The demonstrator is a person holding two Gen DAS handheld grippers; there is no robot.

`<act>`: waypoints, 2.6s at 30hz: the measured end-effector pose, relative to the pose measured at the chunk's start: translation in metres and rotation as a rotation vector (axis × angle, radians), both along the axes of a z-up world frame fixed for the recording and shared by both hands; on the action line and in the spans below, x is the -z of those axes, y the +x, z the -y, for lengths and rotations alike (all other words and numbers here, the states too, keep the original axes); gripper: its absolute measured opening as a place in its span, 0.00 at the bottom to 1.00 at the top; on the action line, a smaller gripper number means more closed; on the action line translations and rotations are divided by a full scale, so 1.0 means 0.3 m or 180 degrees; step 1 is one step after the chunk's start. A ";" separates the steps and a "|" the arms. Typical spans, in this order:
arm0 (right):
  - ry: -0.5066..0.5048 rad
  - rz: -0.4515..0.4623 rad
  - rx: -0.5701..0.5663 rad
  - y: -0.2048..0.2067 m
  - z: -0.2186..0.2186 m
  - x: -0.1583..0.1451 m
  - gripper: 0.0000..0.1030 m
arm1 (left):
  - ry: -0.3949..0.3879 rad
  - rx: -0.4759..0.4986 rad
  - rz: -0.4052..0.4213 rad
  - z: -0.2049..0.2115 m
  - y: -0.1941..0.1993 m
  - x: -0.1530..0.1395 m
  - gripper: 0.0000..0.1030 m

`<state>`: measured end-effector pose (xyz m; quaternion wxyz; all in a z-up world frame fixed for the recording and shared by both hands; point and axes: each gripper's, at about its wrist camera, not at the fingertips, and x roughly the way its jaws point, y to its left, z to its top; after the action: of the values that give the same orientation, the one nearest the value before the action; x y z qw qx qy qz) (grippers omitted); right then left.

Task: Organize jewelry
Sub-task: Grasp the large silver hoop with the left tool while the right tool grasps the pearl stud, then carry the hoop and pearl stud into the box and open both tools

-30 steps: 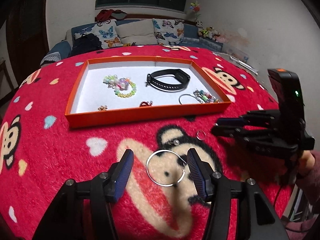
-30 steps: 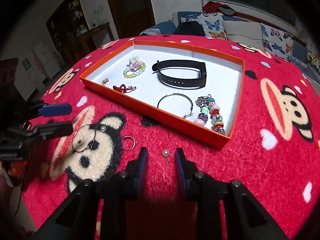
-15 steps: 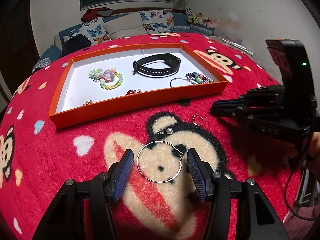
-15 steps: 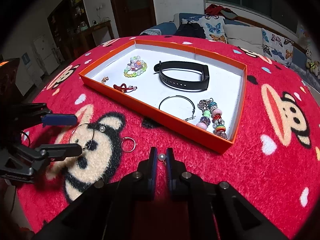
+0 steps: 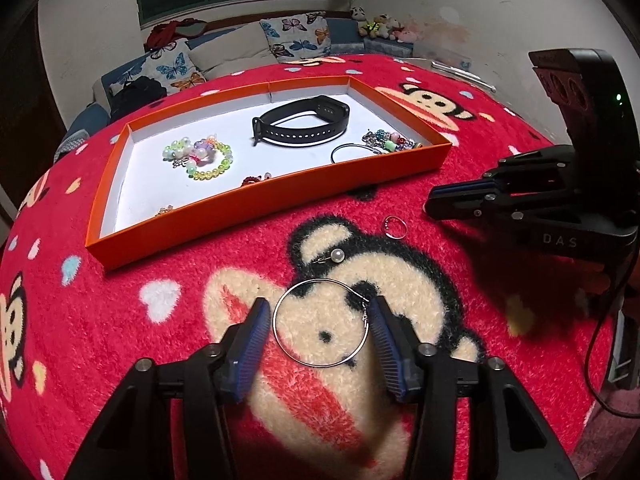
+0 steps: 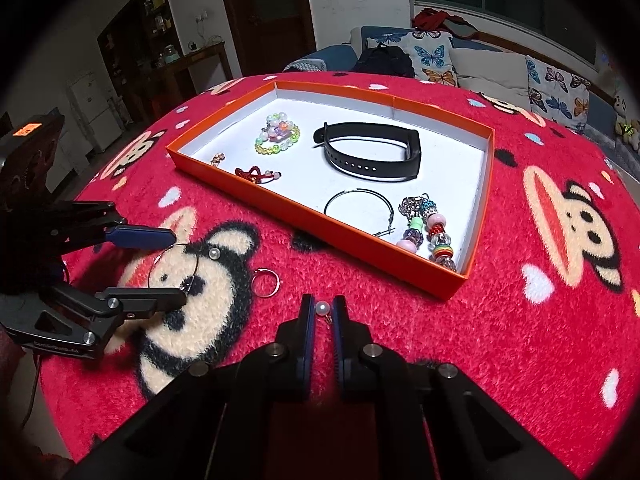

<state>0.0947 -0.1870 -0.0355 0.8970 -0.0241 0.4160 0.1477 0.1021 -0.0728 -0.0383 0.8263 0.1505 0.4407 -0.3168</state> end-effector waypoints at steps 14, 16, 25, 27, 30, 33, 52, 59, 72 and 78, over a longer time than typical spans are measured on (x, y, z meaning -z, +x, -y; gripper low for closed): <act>0.0075 0.0105 0.0003 -0.024 0.006 -0.052 0.10 | -0.0241 -0.0131 0.0099 -0.047 -0.025 -0.090 0.50; 0.0087 0.0134 0.0007 -0.027 0.006 -0.063 0.10 | -0.0308 -0.0167 0.0101 -0.057 -0.016 -0.110 0.50; 0.0173 0.0268 0.0037 0.008 0.022 -0.130 0.10 | -0.0466 -0.0434 0.0220 -0.106 0.101 -0.196 0.50; 0.0247 0.0280 0.0047 0.028 0.032 -0.145 0.10 | -0.0488 -0.0519 0.0238 -0.115 0.145 -0.212 0.50; 0.0318 0.0294 0.0118 0.062 0.057 -0.163 0.10 | -0.0535 -0.0604 0.0233 -0.130 0.197 -0.226 0.50; 0.0369 0.0238 0.0132 0.072 0.073 -0.164 0.10 | -0.0593 -0.0631 0.0222 -0.142 0.215 -0.234 0.50; -0.0085 -0.0089 -0.0239 0.042 -0.001 0.017 0.16 | -0.0551 -0.0601 0.0120 -0.135 0.168 -0.160 0.50; -0.0119 -0.0038 -0.0222 0.018 -0.010 0.011 0.10 | -0.0553 -0.0627 0.0126 -0.136 0.174 -0.160 0.50; 0.0256 0.0235 -0.0072 0.055 0.037 -0.134 0.10 | -0.0599 -0.0664 0.0247 -0.118 0.250 -0.215 0.50; 0.0289 0.0242 0.0033 0.165 0.044 -0.122 0.10 | -0.0471 -0.0663 0.0234 -0.080 0.336 -0.171 0.50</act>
<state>0.1441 -0.2001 0.0012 0.9130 0.0133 0.3746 0.1607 0.2027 -0.0488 0.0129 0.8792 0.0540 0.3987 -0.2552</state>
